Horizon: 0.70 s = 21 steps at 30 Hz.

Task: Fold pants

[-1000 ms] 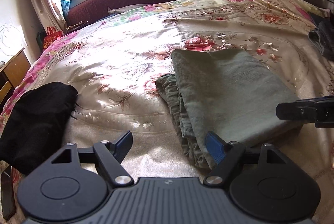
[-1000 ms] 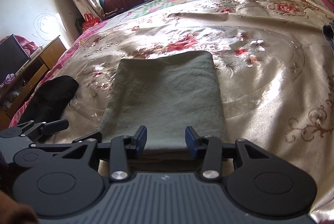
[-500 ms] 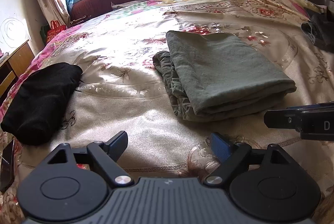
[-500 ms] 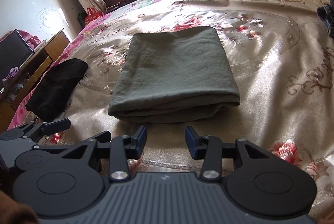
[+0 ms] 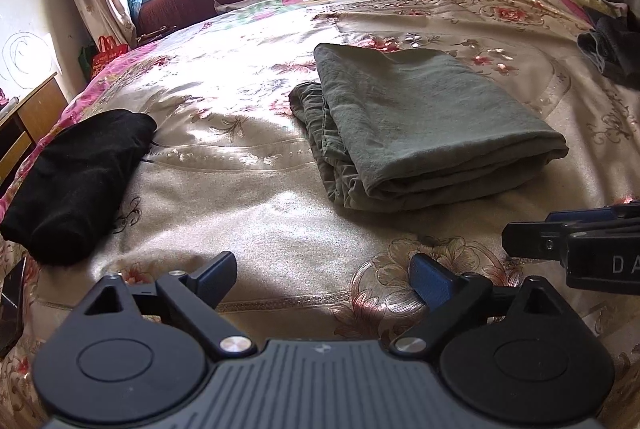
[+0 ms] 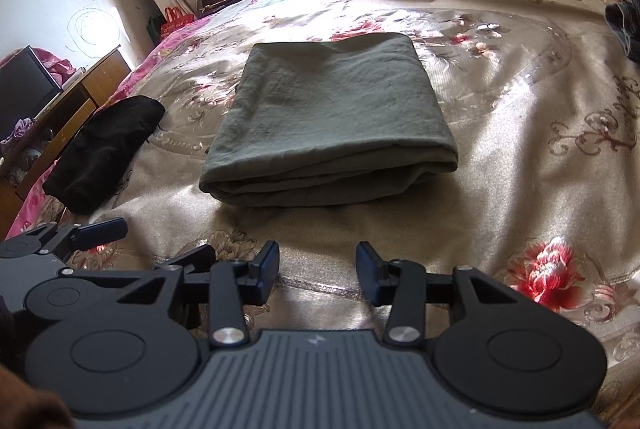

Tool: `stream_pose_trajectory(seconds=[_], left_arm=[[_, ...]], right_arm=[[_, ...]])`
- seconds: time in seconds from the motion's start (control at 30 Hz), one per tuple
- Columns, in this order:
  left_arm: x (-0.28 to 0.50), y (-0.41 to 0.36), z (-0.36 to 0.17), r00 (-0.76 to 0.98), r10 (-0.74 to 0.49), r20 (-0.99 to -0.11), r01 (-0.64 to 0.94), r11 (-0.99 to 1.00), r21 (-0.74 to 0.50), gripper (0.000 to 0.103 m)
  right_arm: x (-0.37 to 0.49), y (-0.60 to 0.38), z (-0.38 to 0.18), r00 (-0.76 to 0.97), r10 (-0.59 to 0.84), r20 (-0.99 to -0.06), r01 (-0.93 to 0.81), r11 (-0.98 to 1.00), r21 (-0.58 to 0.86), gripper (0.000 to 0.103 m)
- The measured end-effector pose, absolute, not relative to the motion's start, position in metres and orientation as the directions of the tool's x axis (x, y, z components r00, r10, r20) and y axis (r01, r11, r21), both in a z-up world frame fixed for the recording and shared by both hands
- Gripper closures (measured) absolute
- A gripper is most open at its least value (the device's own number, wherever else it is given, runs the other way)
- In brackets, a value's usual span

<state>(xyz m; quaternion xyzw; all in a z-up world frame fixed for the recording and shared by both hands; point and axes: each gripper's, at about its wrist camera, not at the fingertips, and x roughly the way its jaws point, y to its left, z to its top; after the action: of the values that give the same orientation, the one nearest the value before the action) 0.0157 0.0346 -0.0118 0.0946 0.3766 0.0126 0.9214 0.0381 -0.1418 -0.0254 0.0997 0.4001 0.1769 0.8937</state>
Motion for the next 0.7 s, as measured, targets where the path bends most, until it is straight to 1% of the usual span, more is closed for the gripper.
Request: stream_pose_trajectory(seconds=[0.17, 0.7], left_arm=[[0.0163, 0.0345, -0.0130, 0.718, 0.094, -0.690, 0.048, 0.982, 0.184, 0.000], [0.0129, 0.0329, -0.0133, 0.723, 0.102, -0.683, 0.045, 0.980, 0.194, 0.000]], right_arm=[[0.0372, -0.1397, -0.0262, 0.622, 0.394, -0.677, -0.246, 0.919, 0.308, 0.056], [0.0348, -0.1385, -0.0255, 0.625, 0.393, -0.675, -0.259, 0.920, 0.295, 0.055]])
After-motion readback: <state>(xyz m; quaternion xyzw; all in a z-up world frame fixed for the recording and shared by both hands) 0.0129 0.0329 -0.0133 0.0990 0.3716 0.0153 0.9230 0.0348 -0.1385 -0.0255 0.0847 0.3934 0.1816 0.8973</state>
